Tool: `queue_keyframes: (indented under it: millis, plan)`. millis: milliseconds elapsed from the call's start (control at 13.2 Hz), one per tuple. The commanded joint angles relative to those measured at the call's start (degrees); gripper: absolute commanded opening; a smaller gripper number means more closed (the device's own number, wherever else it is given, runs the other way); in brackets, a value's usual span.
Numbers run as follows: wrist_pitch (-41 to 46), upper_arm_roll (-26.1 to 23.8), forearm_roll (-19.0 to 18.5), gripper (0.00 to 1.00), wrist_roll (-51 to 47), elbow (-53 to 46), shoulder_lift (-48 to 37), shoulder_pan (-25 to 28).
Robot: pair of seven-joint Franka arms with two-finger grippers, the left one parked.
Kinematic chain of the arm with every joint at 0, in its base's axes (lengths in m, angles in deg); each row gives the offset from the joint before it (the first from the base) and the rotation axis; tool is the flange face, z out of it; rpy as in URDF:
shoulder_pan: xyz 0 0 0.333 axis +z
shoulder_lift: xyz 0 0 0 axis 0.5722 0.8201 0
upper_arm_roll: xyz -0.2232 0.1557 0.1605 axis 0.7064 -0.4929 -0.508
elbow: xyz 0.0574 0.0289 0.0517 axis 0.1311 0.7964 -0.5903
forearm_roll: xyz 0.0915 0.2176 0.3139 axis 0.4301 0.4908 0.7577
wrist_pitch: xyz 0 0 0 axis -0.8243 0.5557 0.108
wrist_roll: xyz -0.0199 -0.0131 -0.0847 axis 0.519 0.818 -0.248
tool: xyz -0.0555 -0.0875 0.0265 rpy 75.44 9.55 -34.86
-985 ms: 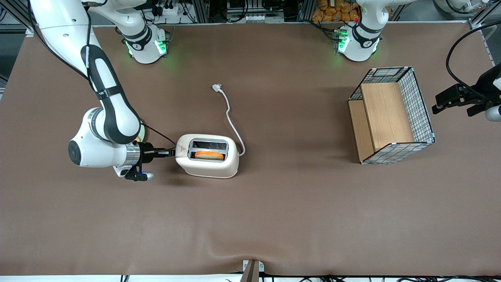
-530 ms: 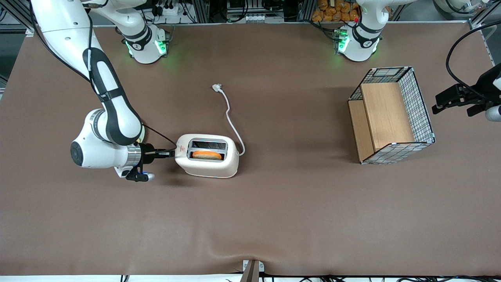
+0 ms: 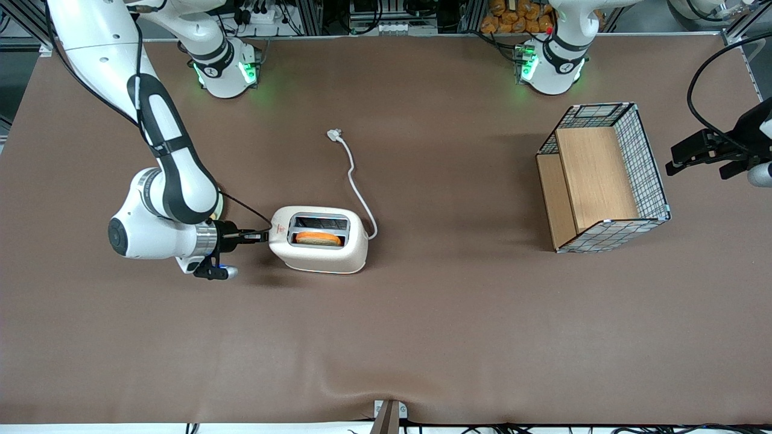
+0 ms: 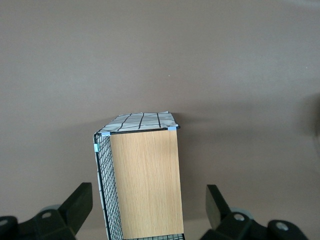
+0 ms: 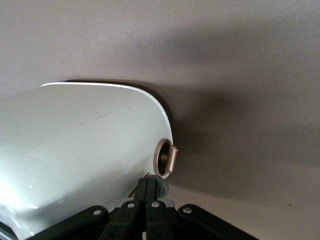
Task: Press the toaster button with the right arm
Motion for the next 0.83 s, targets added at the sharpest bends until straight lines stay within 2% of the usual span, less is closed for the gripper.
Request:
queue_keyframes:
  millis: [0, 227, 303, 455, 606, 758]
  plan:
    - [-0.1, -0.1, 0.7, 0.0, 1.2, 0.5, -1.4, -0.6]
    - [5.8, 0.3, 0.0, 0.0, -2.1, -2.6, -3.6, -1.0]
    - [7.4, 0.4, -0.2, 0.21, -3.0, -3.5, -4.3, -1.1]
    - [8.6, 0.9, -0.3, 1.0, -5.0, -4.0, -5.9, -1.7]
    - [8.7, 1.8, -0.7, 1.0, -5.1, -4.0, -7.7, -2.0]
    - [8.7, 2.6, -5.3, 1.0, -5.2, -4.2, -10.0, -2.1]
